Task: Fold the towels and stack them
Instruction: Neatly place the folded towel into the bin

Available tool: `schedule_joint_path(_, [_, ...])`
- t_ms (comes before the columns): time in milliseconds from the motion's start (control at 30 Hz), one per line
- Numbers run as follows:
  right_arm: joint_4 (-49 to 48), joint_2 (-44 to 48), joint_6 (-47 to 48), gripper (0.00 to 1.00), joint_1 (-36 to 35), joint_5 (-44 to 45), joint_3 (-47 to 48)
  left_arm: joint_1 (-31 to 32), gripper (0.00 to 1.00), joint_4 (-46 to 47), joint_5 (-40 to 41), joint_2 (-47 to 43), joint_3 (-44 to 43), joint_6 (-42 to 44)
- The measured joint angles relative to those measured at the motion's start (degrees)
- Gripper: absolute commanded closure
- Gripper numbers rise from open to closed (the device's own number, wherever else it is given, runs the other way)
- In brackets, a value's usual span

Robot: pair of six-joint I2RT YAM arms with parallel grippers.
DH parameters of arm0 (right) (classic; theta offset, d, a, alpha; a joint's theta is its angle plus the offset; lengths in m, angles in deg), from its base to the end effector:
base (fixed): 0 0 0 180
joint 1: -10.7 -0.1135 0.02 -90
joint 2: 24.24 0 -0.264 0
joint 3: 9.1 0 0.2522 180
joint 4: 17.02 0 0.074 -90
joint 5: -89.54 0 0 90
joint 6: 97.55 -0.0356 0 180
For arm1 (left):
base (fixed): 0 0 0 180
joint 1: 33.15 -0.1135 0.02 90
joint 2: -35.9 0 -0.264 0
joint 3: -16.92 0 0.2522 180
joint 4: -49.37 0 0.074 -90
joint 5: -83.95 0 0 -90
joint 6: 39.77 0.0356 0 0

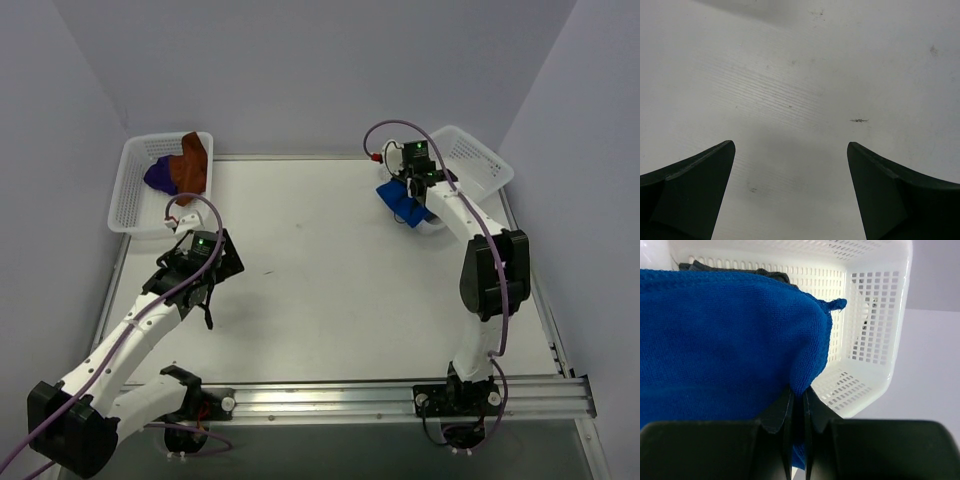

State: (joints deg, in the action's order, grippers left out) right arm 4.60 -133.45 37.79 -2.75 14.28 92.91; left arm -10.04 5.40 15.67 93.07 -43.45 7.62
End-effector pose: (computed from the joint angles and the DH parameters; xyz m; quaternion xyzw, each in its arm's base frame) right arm 0.4418 0.0963 0.2789 -0.3622 0.7758 -0.2448 0.4549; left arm 0.1981 -0.0702 0.2795 -0.2285 0.8667 -0.0781 0.4365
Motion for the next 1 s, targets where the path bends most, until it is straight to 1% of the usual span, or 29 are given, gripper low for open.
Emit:
schedule_joint_path(433, [-1.6, -5.6, 1.22, 1.0, 3.19, -3.21, 1.38, -0.59, 0.06, 2.32, 0.07, 0.37, 0.0, 0.22])
schedule_joint_path(1000, [-5.62, -11.32, 1.51, 1.0, 5.75, -3.69, 2.78, -1.36, 0.06, 4.17, 0.22, 3.23, 0.0, 0.46])
